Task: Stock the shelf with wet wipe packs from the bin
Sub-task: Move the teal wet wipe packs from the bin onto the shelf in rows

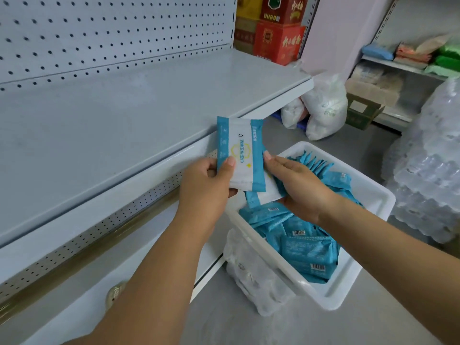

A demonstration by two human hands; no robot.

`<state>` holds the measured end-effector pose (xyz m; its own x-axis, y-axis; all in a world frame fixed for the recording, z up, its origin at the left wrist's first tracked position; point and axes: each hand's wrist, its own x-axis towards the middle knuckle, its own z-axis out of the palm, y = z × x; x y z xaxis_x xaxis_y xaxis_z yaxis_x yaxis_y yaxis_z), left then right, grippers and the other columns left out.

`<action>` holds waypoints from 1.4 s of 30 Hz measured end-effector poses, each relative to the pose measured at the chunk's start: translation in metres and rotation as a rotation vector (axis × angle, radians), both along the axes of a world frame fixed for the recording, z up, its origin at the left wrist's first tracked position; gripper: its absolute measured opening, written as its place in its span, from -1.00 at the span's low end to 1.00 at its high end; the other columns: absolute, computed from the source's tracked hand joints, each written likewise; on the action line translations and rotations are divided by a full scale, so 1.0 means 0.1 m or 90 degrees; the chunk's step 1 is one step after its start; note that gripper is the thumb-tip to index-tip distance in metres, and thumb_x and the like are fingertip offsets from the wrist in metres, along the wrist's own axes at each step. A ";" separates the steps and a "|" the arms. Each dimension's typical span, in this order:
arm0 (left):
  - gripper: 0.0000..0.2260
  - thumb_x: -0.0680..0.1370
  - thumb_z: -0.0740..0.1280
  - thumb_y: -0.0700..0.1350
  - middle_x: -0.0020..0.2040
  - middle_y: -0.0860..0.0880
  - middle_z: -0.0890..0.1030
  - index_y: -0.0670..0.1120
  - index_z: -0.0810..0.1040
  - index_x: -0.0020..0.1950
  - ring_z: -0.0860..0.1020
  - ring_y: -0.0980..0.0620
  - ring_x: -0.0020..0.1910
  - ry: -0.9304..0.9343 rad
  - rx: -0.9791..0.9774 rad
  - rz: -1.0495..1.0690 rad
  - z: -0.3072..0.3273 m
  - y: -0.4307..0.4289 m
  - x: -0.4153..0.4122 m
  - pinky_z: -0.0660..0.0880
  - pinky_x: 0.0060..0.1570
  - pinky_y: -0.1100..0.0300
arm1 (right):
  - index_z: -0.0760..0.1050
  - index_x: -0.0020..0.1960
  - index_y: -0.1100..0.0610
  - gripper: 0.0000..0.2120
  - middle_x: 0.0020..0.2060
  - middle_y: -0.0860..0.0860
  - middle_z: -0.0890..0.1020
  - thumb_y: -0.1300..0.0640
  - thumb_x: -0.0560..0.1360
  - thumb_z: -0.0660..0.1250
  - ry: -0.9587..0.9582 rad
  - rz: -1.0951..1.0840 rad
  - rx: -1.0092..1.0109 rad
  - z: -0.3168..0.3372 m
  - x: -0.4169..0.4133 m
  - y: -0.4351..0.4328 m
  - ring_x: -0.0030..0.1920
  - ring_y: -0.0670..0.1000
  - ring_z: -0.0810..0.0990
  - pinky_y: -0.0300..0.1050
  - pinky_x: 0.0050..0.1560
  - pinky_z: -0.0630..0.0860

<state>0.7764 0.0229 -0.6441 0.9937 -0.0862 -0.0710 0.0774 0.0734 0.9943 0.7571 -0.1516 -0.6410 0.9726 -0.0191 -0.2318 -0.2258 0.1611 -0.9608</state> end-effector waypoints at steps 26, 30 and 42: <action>-0.72 0.60 0.30 -0.32 0.10 -0.06 0.66 -0.09 0.42 0.28 0.69 -0.01 0.02 -0.083 -0.185 0.376 1.10 2.33 0.07 0.67 -0.13 0.09 | 0.63 0.16 0.12 -0.76 0.03 0.05 0.74 0.01 0.60 0.34 -0.131 0.081 0.129 1.01 0.87 2.40 -0.05 0.01 0.69 -0.07 -0.07 0.61; -0.67 0.56 0.28 -0.33 0.16 -0.12 0.66 -0.14 0.47 0.32 0.68 -0.07 0.06 -0.047 -0.235 0.379 1.10 2.95 0.08 0.66 -0.09 0.02 | 0.62 0.16 0.17 -0.73 0.02 0.04 0.74 0.01 0.58 0.38 -0.168 0.175 0.095 1.12 0.99 2.98 -0.03 -0.02 0.71 -0.11 -0.08 0.65; -0.74 0.57 0.36 -0.03 0.08 -0.11 0.71 -0.04 0.58 0.24 0.66 -0.11 0.10 -0.071 -0.430 0.433 1.01 3.91 0.01 0.58 0.14 -0.04 | 0.61 0.15 0.10 -0.65 0.04 0.05 0.73 -0.05 0.45 0.53 -0.266 0.307 0.012 1.03 1.47 4.47 0.06 0.07 0.71 0.04 0.05 0.67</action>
<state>0.7777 0.4136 -0.5432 0.8441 0.5226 -0.1202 -0.2852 0.6273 0.7247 0.9042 0.2952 -0.5379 0.8794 0.4437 0.1727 0.1156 0.1529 -0.9815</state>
